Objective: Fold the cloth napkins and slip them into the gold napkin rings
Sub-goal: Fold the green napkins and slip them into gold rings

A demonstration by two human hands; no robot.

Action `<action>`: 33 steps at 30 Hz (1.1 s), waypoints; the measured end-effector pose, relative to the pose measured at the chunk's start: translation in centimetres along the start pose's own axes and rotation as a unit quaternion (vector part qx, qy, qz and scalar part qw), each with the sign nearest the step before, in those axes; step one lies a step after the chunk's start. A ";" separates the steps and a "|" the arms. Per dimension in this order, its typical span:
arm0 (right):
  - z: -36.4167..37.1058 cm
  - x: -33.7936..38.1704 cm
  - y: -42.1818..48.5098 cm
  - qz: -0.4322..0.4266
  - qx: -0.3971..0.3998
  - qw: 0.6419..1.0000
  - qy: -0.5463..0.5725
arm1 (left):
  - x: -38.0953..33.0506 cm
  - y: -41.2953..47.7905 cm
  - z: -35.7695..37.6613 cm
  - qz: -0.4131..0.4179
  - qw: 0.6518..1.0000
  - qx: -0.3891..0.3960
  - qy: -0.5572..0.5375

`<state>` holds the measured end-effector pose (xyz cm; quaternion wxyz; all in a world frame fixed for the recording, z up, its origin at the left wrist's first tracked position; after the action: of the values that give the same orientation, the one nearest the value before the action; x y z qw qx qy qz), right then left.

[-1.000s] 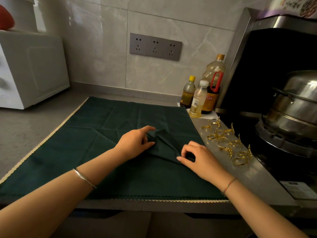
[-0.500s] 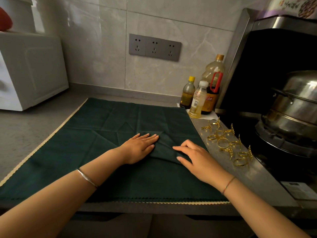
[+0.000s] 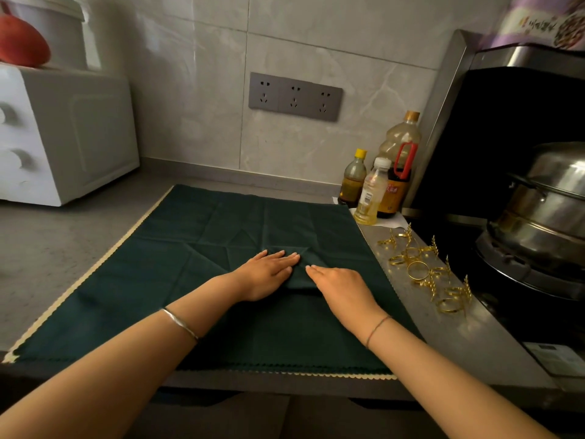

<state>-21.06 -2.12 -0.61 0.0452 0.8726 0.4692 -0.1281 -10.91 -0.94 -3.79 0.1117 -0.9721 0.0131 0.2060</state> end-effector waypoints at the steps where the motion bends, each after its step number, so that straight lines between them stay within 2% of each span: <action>1: -0.2 -0.5 -0.1 0.012 -0.008 0.999 0.029 | -0.1 -0.2 -0.3 0.001 1.000 -0.004 -0.014; 3: -1.1 -2.4 -0.4 0.050 -0.031 0.988 0.141 | -0.8 -1.2 -2.0 0.020 0.997 -0.058 -0.048; 5: -2.4 -4.7 -0.7 0.067 -0.064 0.942 0.323 | -1.8 -3.7 -5.0 0.064 0.977 -0.175 -0.101; 7: -3.1 -6.3 -0.8 0.070 -0.066 0.852 0.514 | -3.0 -7.0 -7.9 0.127 0.941 -0.289 -0.123; 9: -2.3 -6.4 -0.6 0.079 -0.020 0.715 0.695 | -4.7 -9.5 -9.2 0.183 0.920 -0.344 -0.038; 10: -1.6 -5.9 -0.5 0.079 0.017 0.648 0.757 | -5.5 -10.0 -9.0 0.197 0.919 -0.340 0.018; 11: -0.8 -5.3 -0.2 0.074 0.063 0.605 0.790 | -6.1 -9.9 -8.2 0.201 0.925 -0.314 0.072; 12: -0.4 -4.1 -0.3 0.065 0.117 0.578 0.805 | -6.3 -9.5 -7.1 0.197 0.936 -0.269 0.117; 13: 0.3 -3.1 -0.3 0.056 0.168 0.566 0.805 | -6.1 -8.7 -5.7 0.185 0.947 -0.214 0.152; 14: 0.8 -2.2 -0.4 0.048 0.210 0.567 0.795 | -5.6 -8.1 -4.2 0.169 0.954 -0.165 0.182; 16: 1.6 -1.4 -0.4 0.053 0.253 0.594 0.762 | -4.1 -7.3 -2.2 0.137 0.964 -0.108 0.201; 21: 3.7 -1.1 -0.1 0.077 0.315 0.628 0.707 | -1.8 -5.9 0.6 0.082 0.994 -0.008 0.076; 23: 3.7 -1.8 -0.1 0.076 0.315 0.658 0.680 | -1.8 -5.5 1.2 0.072 0.996 0.012 0.055; 27: 1.8 -5.0 -0.4 0.081 0.200 0.719 0.661 | -1.8 -5.1 1.0 0.047 0.996 0.025 0.078; 29: 0.2 -6.6 -1.1 0.072 0.100 0.794 0.596 | -1.9 -5.0 1.1 0.039 0.994 0.030 0.102; 31: -2.2 -7.2 -3.0 0.062 -0.033 0.878 0.474 | -1.9 -5.0 1.1 0.038 0.992 0.031 0.117; 33: -4.1 -5.2 -5.2 0.016 -0.113 0.930 0.350 | -2.0 -5.0 1.1 0.043 0.992 0.037 0.113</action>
<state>-27.40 -2.59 4.97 -0.0219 0.8584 0.4527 0.2401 -12.84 4.11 -2.94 0.1361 -0.9829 0.0744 0.0987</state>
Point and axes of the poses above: each hand's wrist, its own y-axis towards the middle knuckle, its own z-axis out of the palm, x = y × z, the point moved 9 cm from there along y, towards the middle knuckle, and after that the axes turned 11 degrees about x, right-handed, at the moved point
